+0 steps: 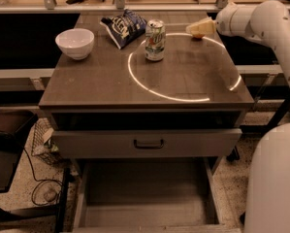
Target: Place orange into middle drawer
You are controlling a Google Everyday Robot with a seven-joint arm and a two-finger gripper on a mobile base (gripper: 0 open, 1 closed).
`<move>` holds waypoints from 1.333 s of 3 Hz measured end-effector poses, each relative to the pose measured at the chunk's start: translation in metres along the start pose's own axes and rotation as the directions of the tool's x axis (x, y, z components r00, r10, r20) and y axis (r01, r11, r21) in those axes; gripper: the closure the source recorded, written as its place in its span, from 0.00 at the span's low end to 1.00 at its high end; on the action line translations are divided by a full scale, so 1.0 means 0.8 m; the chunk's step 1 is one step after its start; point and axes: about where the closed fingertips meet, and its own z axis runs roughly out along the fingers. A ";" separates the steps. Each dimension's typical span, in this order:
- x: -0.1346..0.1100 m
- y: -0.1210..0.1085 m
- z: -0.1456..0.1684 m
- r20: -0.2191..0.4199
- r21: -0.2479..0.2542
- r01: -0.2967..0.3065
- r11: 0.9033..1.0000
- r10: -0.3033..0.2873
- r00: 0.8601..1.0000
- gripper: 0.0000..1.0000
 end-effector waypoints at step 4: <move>0.050 0.006 0.060 0.016 -0.077 -0.127 0.989 0.128 0.992 0.18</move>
Offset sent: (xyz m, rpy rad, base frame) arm 0.0380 -0.0048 -0.0346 0.1116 0.0578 0.0286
